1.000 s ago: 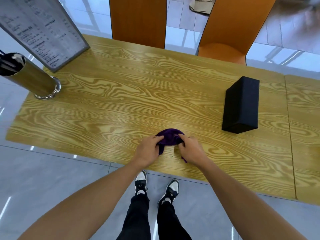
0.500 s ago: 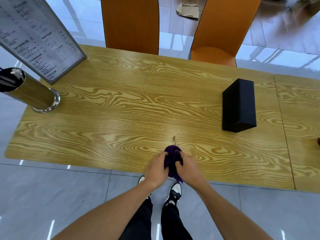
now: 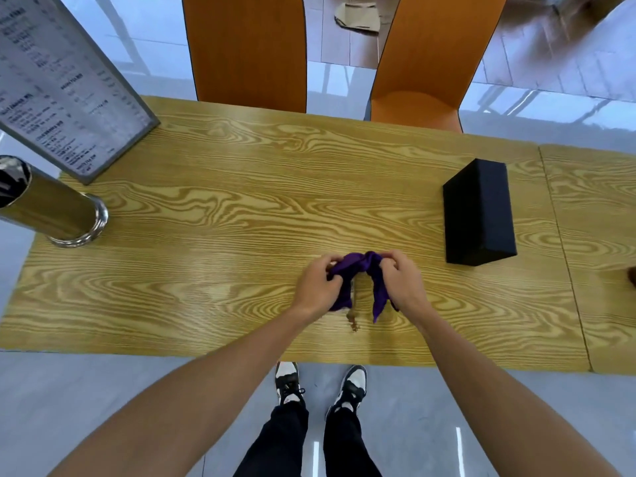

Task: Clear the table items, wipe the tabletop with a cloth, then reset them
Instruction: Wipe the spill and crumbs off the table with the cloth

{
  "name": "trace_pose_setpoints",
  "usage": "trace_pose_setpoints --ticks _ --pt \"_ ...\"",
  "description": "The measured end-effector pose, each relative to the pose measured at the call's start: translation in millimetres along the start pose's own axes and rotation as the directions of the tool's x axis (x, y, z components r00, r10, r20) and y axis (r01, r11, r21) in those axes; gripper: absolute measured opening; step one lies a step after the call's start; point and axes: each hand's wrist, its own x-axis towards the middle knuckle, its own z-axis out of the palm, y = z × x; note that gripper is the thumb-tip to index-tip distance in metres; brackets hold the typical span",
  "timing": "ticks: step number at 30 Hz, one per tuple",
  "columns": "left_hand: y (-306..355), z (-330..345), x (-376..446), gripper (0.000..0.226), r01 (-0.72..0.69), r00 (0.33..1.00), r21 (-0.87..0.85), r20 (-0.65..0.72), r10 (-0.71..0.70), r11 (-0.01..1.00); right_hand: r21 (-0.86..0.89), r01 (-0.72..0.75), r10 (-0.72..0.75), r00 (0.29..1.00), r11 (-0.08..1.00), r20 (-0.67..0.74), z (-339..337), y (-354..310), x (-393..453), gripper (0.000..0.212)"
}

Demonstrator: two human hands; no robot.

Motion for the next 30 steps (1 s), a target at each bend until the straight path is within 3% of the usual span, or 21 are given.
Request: trace_pose_setpoints --ticks 4,8,12,24,30 --pt "3 -10 34 0.047 -0.061 0.998 0.110 0.004 0.061 0.992 -0.007 -0.024 0.024 0.997 1.000 0.078 13 -10 35 0.030" --pt "-13 -14 45 0.059 -0.108 0.984 0.307 0.170 0.057 0.946 -0.182 0.130 -0.101 0.982 0.975 0.158 28 0 38 0.042" --pt "-23 -7 40 0.057 -0.093 0.987 0.431 0.158 0.026 0.898 -0.224 0.227 -0.205 0.972 0.948 0.118 37 11 24 0.043" --pt "-38 10 -4 0.049 -0.046 0.993 0.436 0.115 -0.005 0.899 -0.450 0.264 -0.123 0.940 0.853 0.317 22 21 14 0.050" --pt "-49 31 -40 0.050 0.015 0.995 0.401 0.085 -0.053 0.916 -0.390 0.268 -0.088 0.903 0.881 0.421 10 39 -8 0.050"
